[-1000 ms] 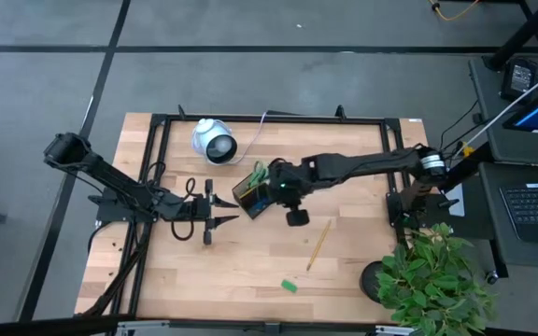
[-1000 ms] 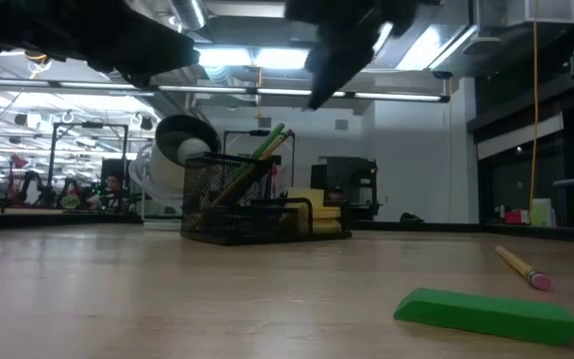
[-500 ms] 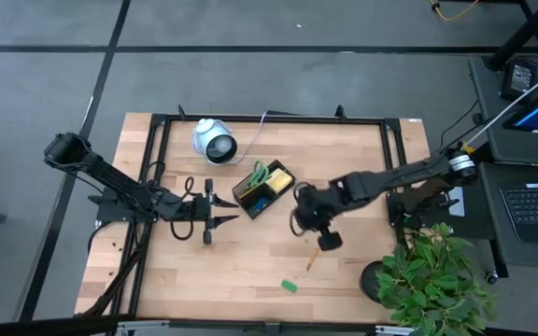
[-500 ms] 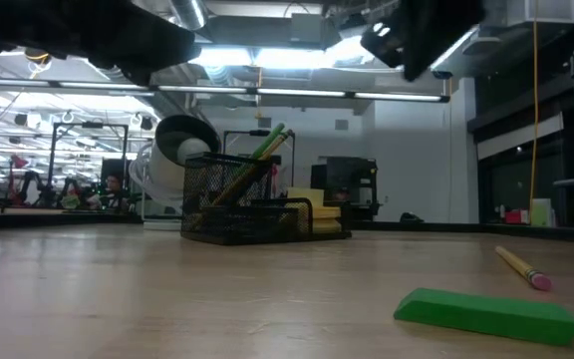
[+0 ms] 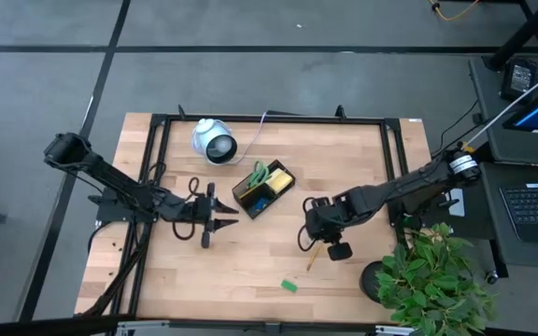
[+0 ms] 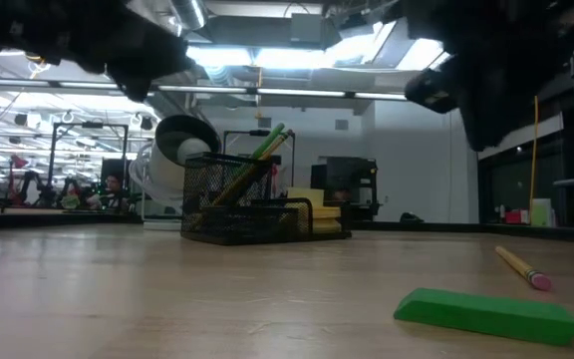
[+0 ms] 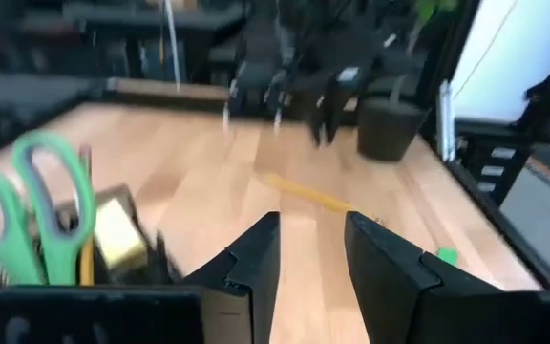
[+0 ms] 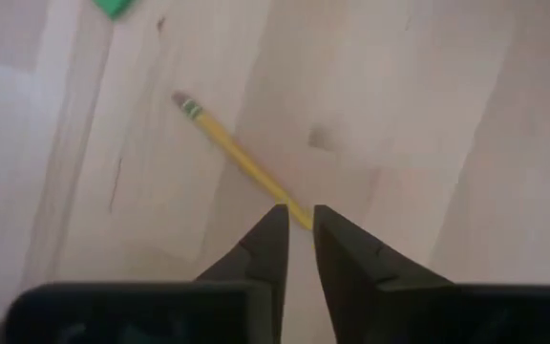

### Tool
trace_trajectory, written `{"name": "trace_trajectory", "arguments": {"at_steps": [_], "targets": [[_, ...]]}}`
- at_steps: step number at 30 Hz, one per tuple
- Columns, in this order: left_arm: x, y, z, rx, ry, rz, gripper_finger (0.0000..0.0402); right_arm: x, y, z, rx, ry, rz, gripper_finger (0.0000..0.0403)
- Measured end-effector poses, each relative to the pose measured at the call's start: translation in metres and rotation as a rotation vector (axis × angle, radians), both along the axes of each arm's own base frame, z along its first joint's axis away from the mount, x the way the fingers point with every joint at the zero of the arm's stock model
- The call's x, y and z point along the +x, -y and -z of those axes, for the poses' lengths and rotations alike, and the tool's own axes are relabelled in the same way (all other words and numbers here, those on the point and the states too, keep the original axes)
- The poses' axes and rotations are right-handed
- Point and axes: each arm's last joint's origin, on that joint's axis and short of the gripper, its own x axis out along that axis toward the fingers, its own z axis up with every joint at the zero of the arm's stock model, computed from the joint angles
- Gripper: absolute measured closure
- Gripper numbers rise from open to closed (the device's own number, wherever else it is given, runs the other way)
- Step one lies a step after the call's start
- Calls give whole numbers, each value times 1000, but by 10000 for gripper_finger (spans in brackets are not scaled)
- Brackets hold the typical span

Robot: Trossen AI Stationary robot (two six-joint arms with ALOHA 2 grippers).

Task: Pick and place office supplies into organizer
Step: Put the yellow pencil into the black desk organizer

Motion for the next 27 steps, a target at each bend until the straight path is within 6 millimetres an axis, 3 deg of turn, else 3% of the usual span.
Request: {"name": "trace_trajectory", "arguments": {"at_steps": [8, 15, 20, 27], "targets": [[17, 14, -6, 2, -65, -45, 312, -7, -16, 0, -37, 10, -179, 306], [37, 29, -14, 28, -68, -24, 302, -12, -23, 1, -173, 45, -341, 281], [49, 35, -15, 34, -75, -24, 295, -12, -23, 2, -197, 53, -361, 274], [54, 38, -14, 86, -84, -12, 288, -22, -18, 31, -204, 17, -362, 274]]}}
